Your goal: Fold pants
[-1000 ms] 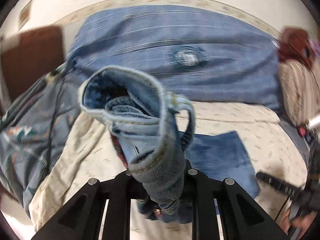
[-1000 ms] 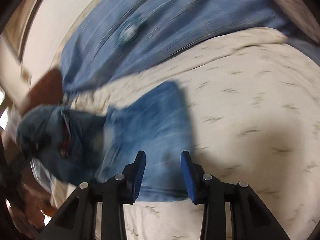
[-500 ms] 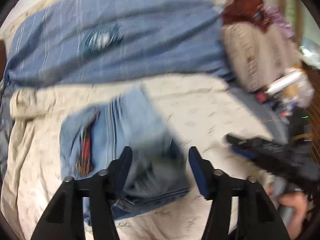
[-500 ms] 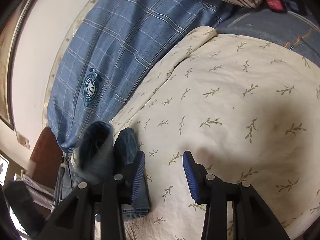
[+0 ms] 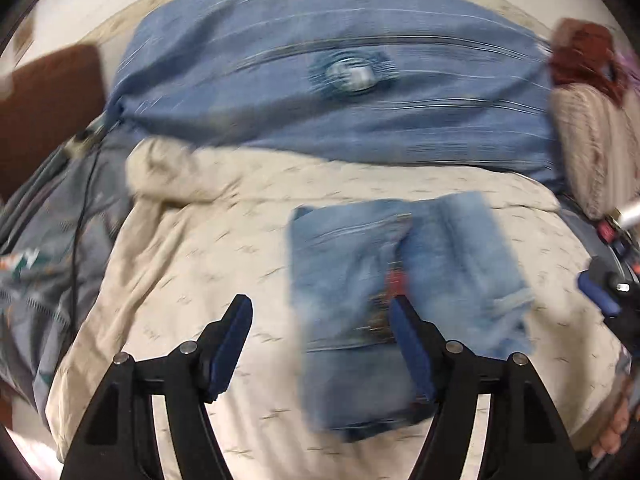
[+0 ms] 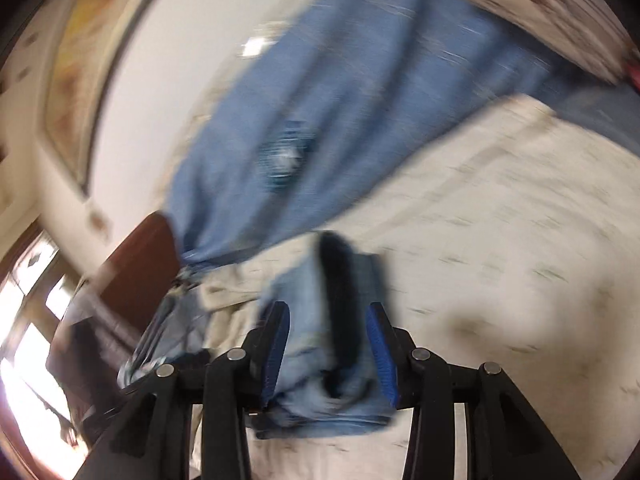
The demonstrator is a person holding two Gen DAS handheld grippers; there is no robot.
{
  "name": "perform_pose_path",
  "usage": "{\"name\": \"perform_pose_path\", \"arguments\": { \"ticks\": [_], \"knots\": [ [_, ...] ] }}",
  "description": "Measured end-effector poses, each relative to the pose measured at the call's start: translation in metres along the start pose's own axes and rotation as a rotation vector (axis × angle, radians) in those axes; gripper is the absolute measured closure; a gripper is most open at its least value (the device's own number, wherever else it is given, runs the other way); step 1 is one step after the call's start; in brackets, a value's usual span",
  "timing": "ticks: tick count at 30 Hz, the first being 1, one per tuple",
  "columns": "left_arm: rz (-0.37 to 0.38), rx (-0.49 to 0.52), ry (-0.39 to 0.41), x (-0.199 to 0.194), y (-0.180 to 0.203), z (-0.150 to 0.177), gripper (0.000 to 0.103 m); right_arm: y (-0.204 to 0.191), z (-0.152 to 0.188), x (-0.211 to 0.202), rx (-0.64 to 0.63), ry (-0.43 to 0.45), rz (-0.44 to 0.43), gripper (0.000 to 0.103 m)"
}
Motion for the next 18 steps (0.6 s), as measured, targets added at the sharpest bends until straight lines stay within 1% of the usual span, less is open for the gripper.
{"name": "perform_pose_path", "arguments": {
  "ticks": [2, 5, 6, 8, 9, 11, 12, 13, 14, 15, 16, 18],
  "knots": [
    [-0.022, -0.02, 0.003, 0.002, -0.013, 0.001, 0.031, -0.016, 0.002, 0.01, -0.021, -0.021, -0.056, 0.06],
    [-0.033, -0.028, 0.003, 0.011, -0.021, -0.001, 0.031, -0.033, 0.004, 0.03, -0.038, -0.053, -0.085, 0.06],
    [-0.031, -0.026, -0.005, 0.017, -0.023, -0.001, 0.031, -0.041, 0.003, 0.039, -0.053, -0.06, -0.095, 0.06],
    [-0.033, 0.002, -0.047, 0.032, -0.016, 0.002, 0.031, -0.049, 0.005, 0.056, -0.081, -0.091, -0.11, 0.059],
    [-0.037, 0.02, -0.067, 0.038, -0.013, 0.005, 0.031, -0.051, 0.008, 0.063, -0.094, -0.11, -0.095, 0.059],
    [-0.041, 0.055, -0.11, 0.056, -0.008, 0.017, 0.031, -0.048, 0.016, 0.088, -0.119, -0.18, 0.028, 0.058],
    [-0.044, 0.064, -0.112, 0.061, -0.007, 0.022, 0.031, -0.04, 0.023, 0.105, -0.115, -0.241, 0.122, 0.058],
    [-0.042, 0.068, -0.104, 0.063, -0.007, 0.027, 0.029, -0.03, 0.028, 0.115, -0.096, -0.289, 0.156, 0.06],
    [-0.045, 0.066, -0.083, 0.065, -0.008, 0.031, 0.028, -0.021, 0.03, 0.12, -0.06, -0.305, 0.148, 0.063],
    [-0.051, 0.06, -0.066, 0.064, -0.009, 0.032, 0.024, -0.015, 0.028, 0.118, -0.024, -0.299, 0.122, 0.063],
    [-0.05, 0.05, -0.058, 0.063, -0.011, 0.032, 0.023, -0.012, 0.026, 0.115, -0.007, -0.304, 0.106, 0.063],
    [-0.035, 0.031, -0.062, 0.061, -0.014, 0.028, 0.023, -0.01, 0.026, 0.113, -0.014, -0.303, 0.109, 0.063]
  ]
}}
Point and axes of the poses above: each gripper's, at about its wrist camera, not at the fingertips, and x roughly the way its jaws point, y to its right, z to its underside, the point moved 1 cm from there along x, roughly the way its jaws point, and after that the axes turned 15 degrees about z, right-handed, at the moved point
